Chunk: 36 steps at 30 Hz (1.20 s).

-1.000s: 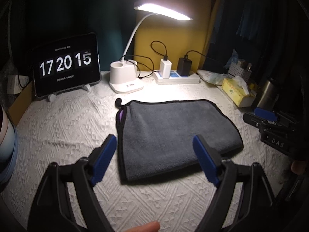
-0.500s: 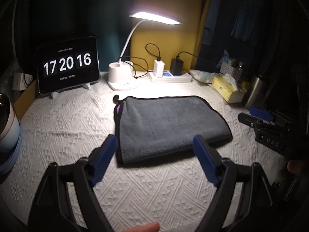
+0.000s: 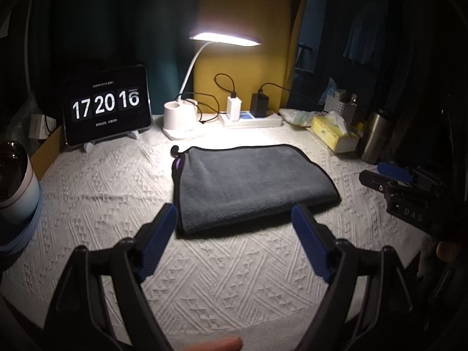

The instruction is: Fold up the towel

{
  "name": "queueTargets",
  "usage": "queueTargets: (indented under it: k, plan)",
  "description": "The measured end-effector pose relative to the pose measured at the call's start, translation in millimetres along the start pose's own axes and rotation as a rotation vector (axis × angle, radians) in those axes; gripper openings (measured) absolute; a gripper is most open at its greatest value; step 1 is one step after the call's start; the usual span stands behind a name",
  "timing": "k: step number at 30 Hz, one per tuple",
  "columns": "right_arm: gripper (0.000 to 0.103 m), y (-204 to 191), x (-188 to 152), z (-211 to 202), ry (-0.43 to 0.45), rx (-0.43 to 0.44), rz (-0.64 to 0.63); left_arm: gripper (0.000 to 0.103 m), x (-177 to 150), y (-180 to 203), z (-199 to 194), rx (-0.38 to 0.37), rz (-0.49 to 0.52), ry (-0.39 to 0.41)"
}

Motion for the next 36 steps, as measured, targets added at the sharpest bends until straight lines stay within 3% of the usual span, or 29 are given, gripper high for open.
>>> queueTargets:
  k: [11,27,29,31,36]
  plan:
    - [0.049,4.4,-12.1,-31.5,0.041,-0.006,0.001,0.082,-7.5,17.6,-24.9,-0.024,0.019,0.051]
    - [0.049,21.7,-13.5,-100.0,0.172,-0.041,0.028,0.083,2.5,39.8,-80.5,-0.051,0.029,0.224]
    - [0.049,23.2,-11.5,-108.2,0.188,-0.043,0.029,0.084,4.7,42.4,-85.9,-0.047,0.038,0.236]
    - [0.050,24.3,-9.7,-115.4,0.205,-0.044,0.033,0.092,7.6,44.9,-92.4,-0.042,0.048,0.253]
    - [0.051,30.3,-4.5,-133.0,0.246,-0.051,0.044,0.093,14.1,49.4,-108.4,-0.042,0.065,0.293]
Point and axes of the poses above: each gripper's, at about its wrist camera, not at the fingertips, and z roughly the way its jaws point, y to its right, x to its top, the point moved 7 cm from there along z, roughly the way its jaws point, and after that the axes turned 11 degrees about -x, right-handed, at the moved point
